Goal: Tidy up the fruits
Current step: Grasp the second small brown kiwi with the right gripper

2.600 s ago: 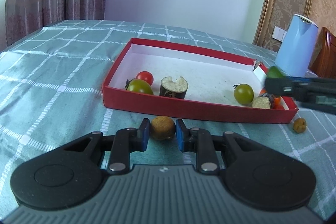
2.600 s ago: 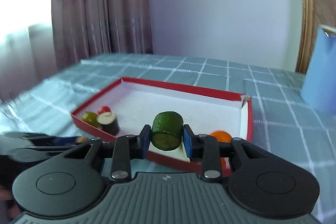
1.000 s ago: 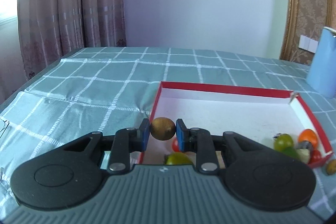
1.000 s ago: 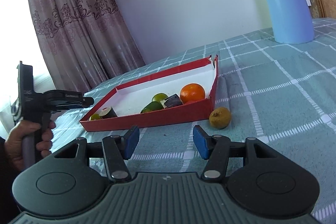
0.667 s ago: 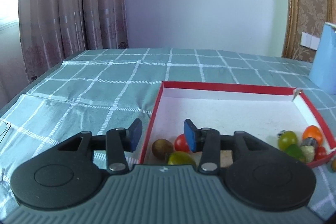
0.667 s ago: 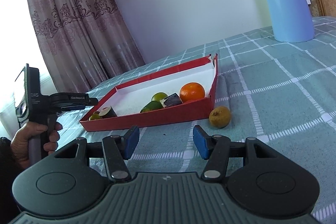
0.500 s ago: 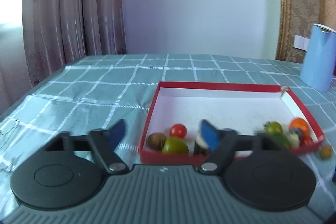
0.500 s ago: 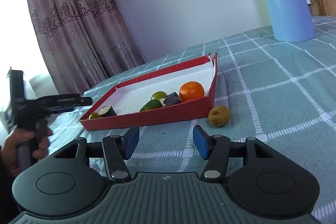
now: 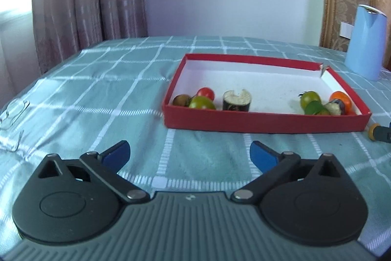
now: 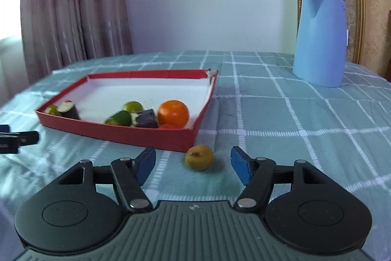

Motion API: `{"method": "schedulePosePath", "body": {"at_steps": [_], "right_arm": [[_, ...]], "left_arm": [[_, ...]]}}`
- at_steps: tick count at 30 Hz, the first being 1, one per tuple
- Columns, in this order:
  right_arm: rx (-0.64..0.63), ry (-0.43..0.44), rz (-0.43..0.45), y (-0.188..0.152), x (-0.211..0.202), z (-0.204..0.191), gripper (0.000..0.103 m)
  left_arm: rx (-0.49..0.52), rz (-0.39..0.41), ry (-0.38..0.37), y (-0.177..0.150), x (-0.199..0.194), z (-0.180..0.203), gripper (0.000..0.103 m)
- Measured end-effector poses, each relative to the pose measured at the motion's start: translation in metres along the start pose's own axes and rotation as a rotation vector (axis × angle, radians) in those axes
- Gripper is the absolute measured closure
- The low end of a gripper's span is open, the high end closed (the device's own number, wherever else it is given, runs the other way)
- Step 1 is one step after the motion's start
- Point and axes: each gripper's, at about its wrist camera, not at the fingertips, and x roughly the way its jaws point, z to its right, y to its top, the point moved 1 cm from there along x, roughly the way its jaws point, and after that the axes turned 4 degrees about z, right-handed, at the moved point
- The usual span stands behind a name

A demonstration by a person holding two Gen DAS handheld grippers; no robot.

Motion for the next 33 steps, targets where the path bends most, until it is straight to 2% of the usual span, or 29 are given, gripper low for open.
{"method": "schedulePosePath", "body": {"at_steps": [8, 12, 15, 20, 33], "right_arm": [[-0.002, 0.013, -0.084, 0.004, 0.026, -0.001, 0.036], [-0.002, 0.009, -0.105, 0.004, 0.029, -0.002, 0.04], [-0.02, -0.002, -0.116, 0.003, 0.032, -0.004, 0.05], [-0.02, -0.011, -0.106, 0.003, 0.031, -0.005, 0.074], [-0.012, -0.007, -0.101, 0.003, 0.03, -0.004, 0.075]], "left_arm": [[-0.026, 0.0, -0.013, -0.002, -0.001, -0.005, 0.0], [-0.033, 0.003, -0.019, -0.001, -0.001, -0.006, 0.0], [-0.039, 0.007, -0.021, -0.001, -0.002, -0.007, 0.0], [-0.046, 0.008, -0.02, -0.002, -0.003, -0.008, 0.0], [-0.053, 0.005, -0.018, -0.002, -0.002, -0.008, 0.0]]}}
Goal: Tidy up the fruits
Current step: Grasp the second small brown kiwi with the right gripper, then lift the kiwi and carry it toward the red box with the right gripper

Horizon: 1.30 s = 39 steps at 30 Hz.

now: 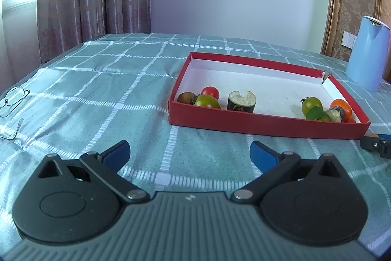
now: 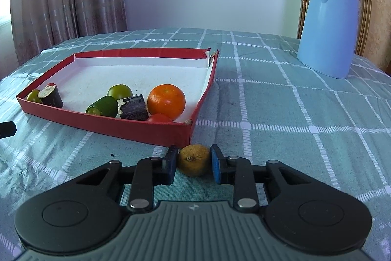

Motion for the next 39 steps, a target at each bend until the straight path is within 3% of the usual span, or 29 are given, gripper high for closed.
{"method": "schedulePosePath", "body": {"at_steps": [25, 39], "right_arm": [[0.007, 0.096, 0.026, -0.01, -0.016, -0.023, 0.075], [0.035, 0.124, 0.051, -0.011, -0.02, -0.018, 0.075]], "left_arm": [[0.027, 0.0, 0.036, 0.0, 0.001, 0.004, 0.0], [0.046, -0.003, 0.103, 0.008, 0.005, 0.013, 0.0]]}}
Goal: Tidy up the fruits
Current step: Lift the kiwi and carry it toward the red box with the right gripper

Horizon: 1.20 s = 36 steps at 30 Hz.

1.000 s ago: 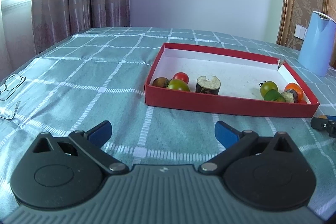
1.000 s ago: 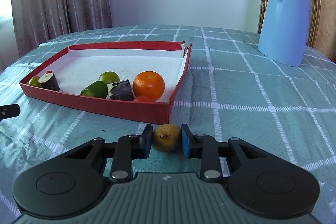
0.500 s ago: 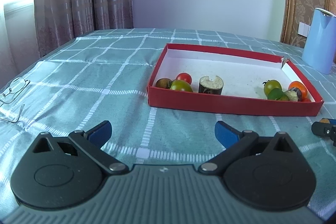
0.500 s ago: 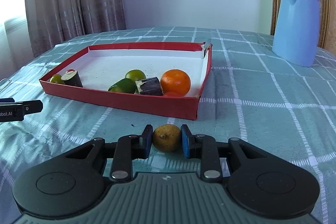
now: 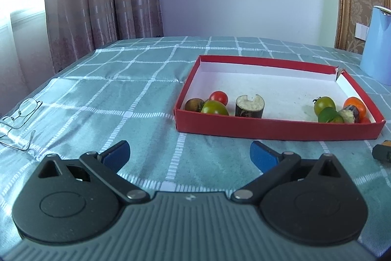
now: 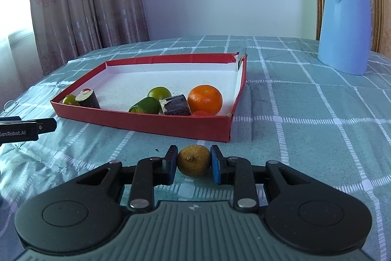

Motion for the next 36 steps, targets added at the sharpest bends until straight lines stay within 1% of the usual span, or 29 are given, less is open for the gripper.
{"method": "schedulePosePath", "body": {"at_steps": [2, 6, 22, 30, 36], "right_arm": [[-0.001, 0.002, 0.004, 0.0, -0.001, 0.0, 0.075], [-0.005, 0.007, 0.01, 0.0, -0.001, -0.001, 0.075], [-0.003, 0.024, 0.021, 0.0, -0.003, -0.001, 0.075], [-0.021, 0.015, 0.028, 0.001, -0.005, -0.005, 0.075], [-0.036, 0.022, 0.025, 0.007, 0.0, -0.018, 0.075]], "left_arm": [[-0.002, -0.007, 0.015, 0.001, 0.001, 0.001, 0.0], [0.003, -0.016, 0.016, 0.001, 0.003, 0.004, 0.0], [0.026, -0.02, -0.002, 0.001, 0.005, 0.018, 0.0], [0.021, -0.021, -0.019, -0.001, 0.005, 0.017, 0.0], [-0.02, -0.028, -0.053, -0.002, 0.006, 0.01, 0.0]]}}
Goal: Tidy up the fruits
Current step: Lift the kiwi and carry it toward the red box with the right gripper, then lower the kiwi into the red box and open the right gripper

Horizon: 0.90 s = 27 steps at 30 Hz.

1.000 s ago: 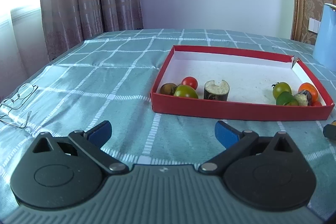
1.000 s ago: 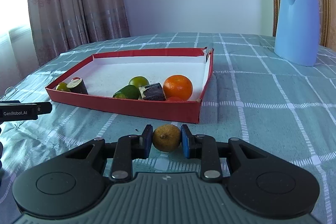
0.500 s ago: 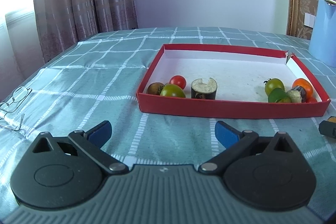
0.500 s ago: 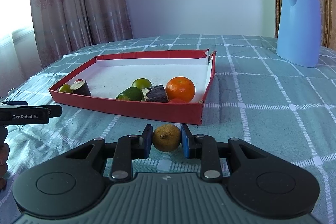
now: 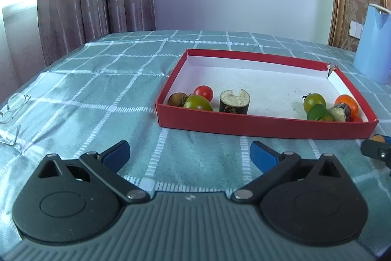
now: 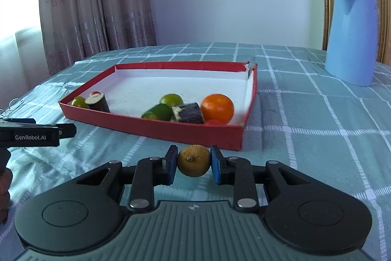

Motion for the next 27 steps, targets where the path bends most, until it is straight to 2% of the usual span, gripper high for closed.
{"method": "schedulePosePath", "body": {"at_steps": [15, 27], "right_arm": [[-0.049, 0.032, 0.069, 0.052, 0.016, -0.043, 0.075], [-0.041, 0.067, 0.069, 0.04, 0.015, -0.051, 0.075]], "left_arm": [[-0.044, 0.007, -0.028, 0.0, -0.001, -0.008, 0.0], [-0.06, -0.002, -0.024, -0.002, 0.0, -0.01, 0.0]]}}
